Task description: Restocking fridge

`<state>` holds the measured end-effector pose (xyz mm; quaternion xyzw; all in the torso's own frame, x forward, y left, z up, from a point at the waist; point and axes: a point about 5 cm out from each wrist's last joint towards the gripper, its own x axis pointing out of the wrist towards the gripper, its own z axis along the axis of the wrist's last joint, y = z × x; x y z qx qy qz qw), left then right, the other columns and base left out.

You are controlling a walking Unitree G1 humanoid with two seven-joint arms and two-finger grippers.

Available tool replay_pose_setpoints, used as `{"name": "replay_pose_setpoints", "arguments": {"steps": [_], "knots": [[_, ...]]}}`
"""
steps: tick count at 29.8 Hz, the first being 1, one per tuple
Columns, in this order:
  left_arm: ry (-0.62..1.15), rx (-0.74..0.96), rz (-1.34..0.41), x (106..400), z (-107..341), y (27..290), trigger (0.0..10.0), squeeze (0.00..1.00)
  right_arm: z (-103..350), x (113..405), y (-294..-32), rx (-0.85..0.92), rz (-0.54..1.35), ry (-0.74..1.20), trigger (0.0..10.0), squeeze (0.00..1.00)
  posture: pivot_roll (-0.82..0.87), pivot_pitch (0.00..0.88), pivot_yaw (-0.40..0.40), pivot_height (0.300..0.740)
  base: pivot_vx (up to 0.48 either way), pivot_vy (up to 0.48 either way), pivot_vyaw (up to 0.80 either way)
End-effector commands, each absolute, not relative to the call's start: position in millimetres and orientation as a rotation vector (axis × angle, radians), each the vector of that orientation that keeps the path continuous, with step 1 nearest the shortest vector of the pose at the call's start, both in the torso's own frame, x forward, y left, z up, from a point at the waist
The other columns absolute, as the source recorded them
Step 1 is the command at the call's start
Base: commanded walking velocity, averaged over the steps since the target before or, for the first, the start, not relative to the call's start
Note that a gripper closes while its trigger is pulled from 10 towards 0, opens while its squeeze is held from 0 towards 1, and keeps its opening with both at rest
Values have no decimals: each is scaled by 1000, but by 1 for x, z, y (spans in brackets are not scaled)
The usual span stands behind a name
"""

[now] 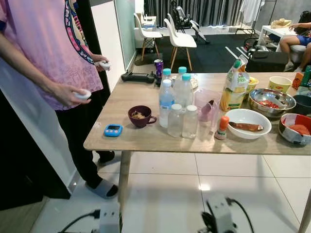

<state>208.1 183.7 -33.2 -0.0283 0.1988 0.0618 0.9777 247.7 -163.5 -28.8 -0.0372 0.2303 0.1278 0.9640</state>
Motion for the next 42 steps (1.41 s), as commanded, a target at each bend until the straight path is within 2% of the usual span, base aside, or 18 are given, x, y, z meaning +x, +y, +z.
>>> {"name": "replay_pose_setpoints", "arguments": {"steps": [1, 8, 13, 24, 42], "knots": [[449, -70, 156, 200, -41, 192, 10000, 0, -36, 239, -171, -34, 199, 506, 10000, 0, 32, 66, 12, 740, 0, 0, 0], [478, -118, 177, 201, -45, 188, 10000, 0, -45, 230, -179, -14, 116, 576, 10000, 0, 31, 68, 14, 740, 0, 0, 0], [449, -123, 121, 212, -38, 178, 10000, 0, -38, 242, -164, 14, 130, 530, 10000, 0, 35, 76, 17, 740, 0, 0, 0], [440, -140, 101, 216, -37, 175, 10000, 0, -30, 254, -155, 39, 138, 495, 10000, 0, 36, 80, 12, 740, -303, 0, 0], [436, -130, 62, 219, -35, 169, 10000, 0, -27, 257, -152, 45, 145, 482, 10000, 0, 37, 87, 11, 740, -376, 0, 0]]}}
